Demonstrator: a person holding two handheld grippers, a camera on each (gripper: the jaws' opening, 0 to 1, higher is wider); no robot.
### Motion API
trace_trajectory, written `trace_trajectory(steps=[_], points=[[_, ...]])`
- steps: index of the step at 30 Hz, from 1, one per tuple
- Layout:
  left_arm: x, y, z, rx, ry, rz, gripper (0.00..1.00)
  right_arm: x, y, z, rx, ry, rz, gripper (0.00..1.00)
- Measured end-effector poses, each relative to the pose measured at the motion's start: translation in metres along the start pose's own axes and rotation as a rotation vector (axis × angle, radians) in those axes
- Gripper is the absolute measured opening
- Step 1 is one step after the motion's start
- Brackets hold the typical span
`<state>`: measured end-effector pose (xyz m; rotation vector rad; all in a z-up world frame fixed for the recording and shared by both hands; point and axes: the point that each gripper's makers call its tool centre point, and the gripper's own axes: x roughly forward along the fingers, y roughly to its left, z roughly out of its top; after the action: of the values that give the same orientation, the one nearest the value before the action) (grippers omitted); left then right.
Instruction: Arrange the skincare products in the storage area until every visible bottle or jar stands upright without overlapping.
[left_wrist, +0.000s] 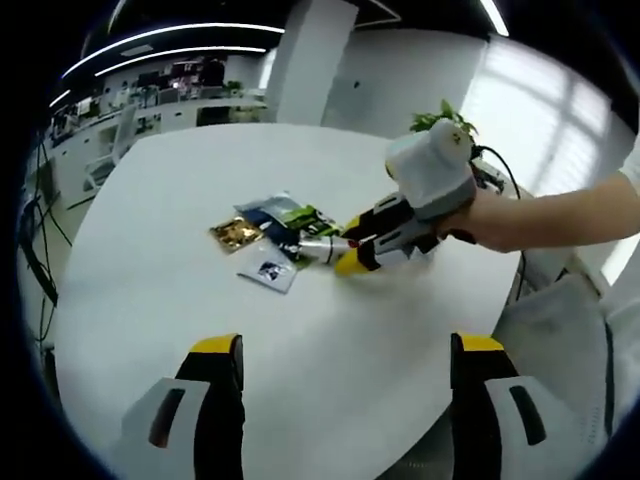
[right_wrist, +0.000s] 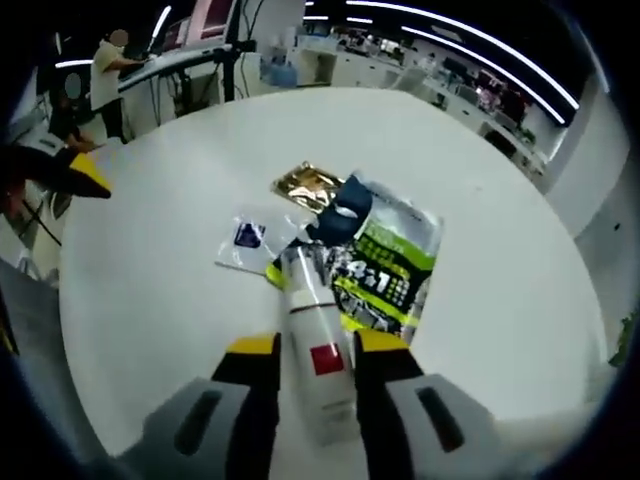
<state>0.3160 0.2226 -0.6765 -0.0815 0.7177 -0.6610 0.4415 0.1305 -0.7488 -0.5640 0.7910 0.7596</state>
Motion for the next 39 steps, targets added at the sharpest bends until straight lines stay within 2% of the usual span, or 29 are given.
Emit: trace_trajectory(steps=[7,19,30,39], points=[[0.001,-0.001,-0.003,0.003,0.012,-0.005,0.82,0.0,0.002,0.001,0.042,-0.005,0.014,0.24],[0.0,-0.005,-0.004,0.008,0.016,-0.009,0.82,-0.003,0.01,0.0,0.035,-0.042,0.035,0.2],[-0.004,-0.01,0.004,-0.005,-0.012,-0.014,0.82,-0.026,0.007,0.008,0.03,-0.119,0.033,0.19],[-0.005,-0.024,0.018,0.015,-0.033,-0.035,0.82,-0.047,0.01,0.008,0.055,-0.166,0.03,0.19]])
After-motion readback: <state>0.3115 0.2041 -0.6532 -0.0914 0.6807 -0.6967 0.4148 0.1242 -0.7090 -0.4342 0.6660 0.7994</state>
